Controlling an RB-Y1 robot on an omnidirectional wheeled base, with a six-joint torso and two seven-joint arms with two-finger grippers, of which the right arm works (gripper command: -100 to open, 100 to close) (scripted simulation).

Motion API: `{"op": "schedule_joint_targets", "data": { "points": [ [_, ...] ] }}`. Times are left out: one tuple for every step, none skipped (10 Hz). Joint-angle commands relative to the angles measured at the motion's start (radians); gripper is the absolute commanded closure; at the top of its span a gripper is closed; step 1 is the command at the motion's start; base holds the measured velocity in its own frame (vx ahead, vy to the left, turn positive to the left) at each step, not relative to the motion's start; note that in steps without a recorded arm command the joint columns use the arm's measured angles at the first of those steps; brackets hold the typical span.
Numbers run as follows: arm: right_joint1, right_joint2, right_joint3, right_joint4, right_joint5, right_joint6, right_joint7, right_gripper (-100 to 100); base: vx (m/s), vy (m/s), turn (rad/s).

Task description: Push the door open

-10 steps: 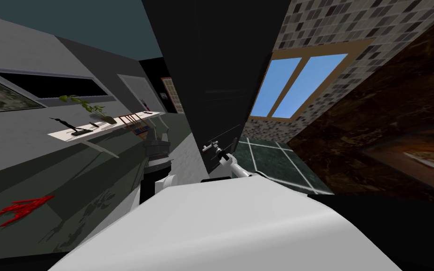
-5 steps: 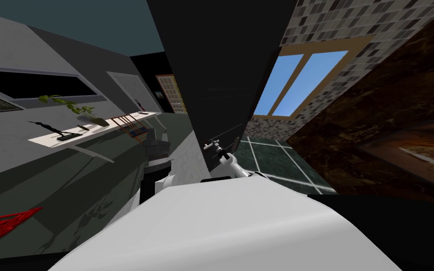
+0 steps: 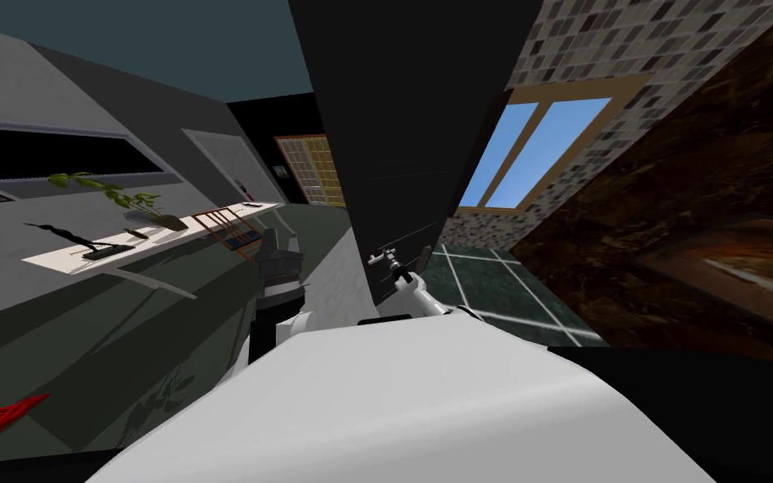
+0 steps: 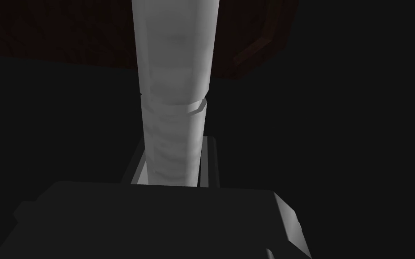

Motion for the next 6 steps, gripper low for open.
{"op": "schedule_joint_targets", "data": {
  "points": [
    [-0.006, 0.001, -0.014, -0.001, -0.001, -0.003, 0.007, 100, 0.102, 0.146, -0.046],
    [-0.007, 0.004, -0.027, 0.002, -0.003, -0.003, 0.010, 100, 0.113, 0.143, -0.048],
    [-0.007, 0.009, -0.038, 0.005, -0.004, -0.004, 0.014, 100, 0.104, 0.204, -0.074],
    [-0.008, 0.015, -0.049, 0.007, -0.005, -0.004, 0.017, 100, 0.085, 0.199, -0.089],
    [-0.009, 0.025, -0.062, 0.010, -0.007, -0.004, 0.021, 100, 0.097, 0.158, -0.080],
    [-0.009, 0.033, -0.069, 0.011, -0.007, -0.005, 0.024, 100, 0.094, 0.134, -0.062]
  ]
}}
